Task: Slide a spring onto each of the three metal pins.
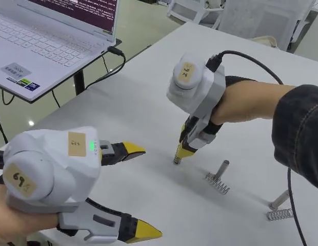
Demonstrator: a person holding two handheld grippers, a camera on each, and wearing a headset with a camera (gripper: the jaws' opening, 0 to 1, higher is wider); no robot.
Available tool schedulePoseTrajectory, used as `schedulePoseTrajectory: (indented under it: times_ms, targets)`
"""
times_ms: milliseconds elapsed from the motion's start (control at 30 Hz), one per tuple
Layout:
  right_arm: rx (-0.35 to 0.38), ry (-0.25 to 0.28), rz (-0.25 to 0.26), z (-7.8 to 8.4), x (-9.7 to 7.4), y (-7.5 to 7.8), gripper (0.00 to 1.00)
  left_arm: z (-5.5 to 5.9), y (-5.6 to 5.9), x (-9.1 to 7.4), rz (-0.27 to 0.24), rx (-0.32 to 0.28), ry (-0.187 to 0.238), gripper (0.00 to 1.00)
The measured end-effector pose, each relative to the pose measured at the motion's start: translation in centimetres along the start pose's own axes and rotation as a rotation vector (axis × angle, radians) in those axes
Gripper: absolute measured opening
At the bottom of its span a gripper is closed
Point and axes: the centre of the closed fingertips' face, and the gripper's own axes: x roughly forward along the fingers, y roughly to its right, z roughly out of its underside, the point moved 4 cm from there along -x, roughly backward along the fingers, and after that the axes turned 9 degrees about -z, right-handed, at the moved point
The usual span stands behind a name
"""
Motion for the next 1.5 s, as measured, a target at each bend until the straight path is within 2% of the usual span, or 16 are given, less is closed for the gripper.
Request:
schedulePoseTrajectory:
  times_ms: [367,833,1133,1500]
  targets:
    - [0.012,0.072,0.060,0.2,-2.8,-0.5,0.20,-0.7,0.2,0.5,0.019,0.019,0.003,0.75]
    - [0.046,0.171,0.119,1.3,-5.9,-2.8,0.20,-1.0,0.6,1.2,0.045,0.051,-0.004,0.75]
    - [0.098,0.208,0.162,3.7,-7.3,-4.4,0.20,-1.4,0.7,1.7,0.063,0.059,-0.002,0.74]
    - [0.170,0.220,0.186,6.6,-7.6,-6.0,0.19,-1.7,1.0,2.0,0.082,0.069,-0.002,0.74]
